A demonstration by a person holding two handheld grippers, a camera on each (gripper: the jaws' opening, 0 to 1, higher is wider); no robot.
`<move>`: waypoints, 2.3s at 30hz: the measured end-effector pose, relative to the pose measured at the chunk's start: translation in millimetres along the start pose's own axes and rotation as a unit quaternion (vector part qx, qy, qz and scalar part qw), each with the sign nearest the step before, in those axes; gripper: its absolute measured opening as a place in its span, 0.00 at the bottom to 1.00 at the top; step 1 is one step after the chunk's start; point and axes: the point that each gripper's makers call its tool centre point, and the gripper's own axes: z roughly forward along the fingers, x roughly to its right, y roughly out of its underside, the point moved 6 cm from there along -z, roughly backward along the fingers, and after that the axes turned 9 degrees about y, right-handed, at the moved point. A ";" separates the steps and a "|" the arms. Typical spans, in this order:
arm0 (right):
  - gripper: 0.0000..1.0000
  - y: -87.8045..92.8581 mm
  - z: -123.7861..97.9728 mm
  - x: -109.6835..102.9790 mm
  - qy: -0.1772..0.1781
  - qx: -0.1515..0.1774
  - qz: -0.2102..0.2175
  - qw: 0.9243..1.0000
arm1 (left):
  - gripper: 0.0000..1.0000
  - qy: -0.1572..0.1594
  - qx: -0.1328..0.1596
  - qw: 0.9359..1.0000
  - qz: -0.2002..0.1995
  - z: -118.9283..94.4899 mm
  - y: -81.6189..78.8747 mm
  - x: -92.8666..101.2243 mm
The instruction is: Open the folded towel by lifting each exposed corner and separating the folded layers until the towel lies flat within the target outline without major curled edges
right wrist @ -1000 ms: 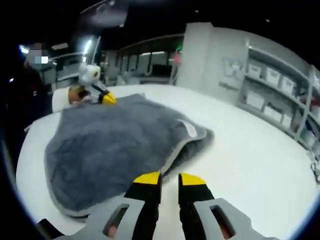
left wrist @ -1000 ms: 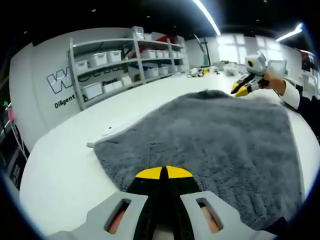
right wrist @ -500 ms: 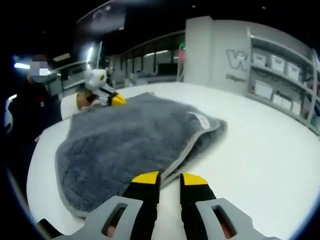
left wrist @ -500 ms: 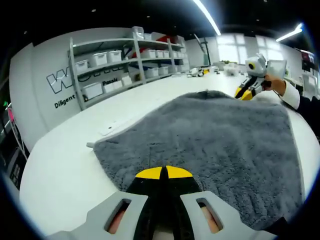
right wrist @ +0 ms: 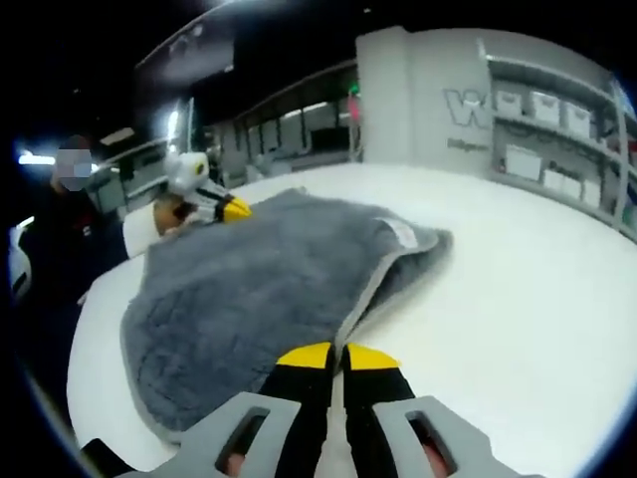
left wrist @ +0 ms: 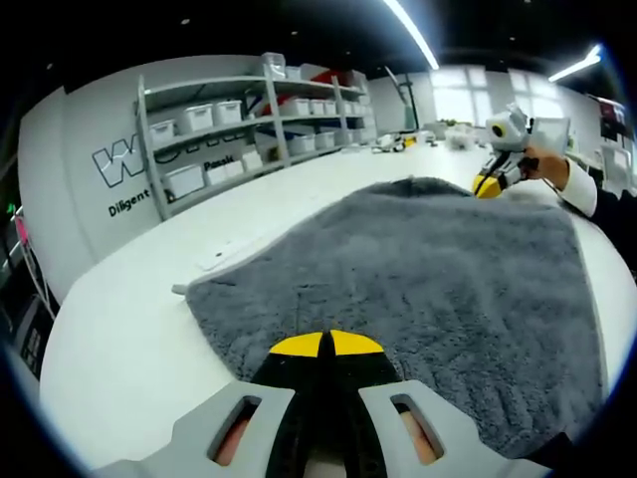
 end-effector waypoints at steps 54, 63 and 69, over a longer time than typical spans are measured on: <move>0.07 -12.9 -6.7 19.1 0.079 0.060 -0.021 0.995 | 0.01 0.008 0.000 1.000 0.011 12.9 -7.3 10.7; 0.02 -0.8 8.6 12.9 0.090 0.021 -0.021 0.996 | 0.01 0.006 -0.002 1.000 0.013 13.4 -7.9 6.6; 0.00 0.6 6.9 10.9 0.092 0.013 -0.008 0.996 | 0.01 0.009 0.005 1.000 0.006 16.7 -9.4 7.2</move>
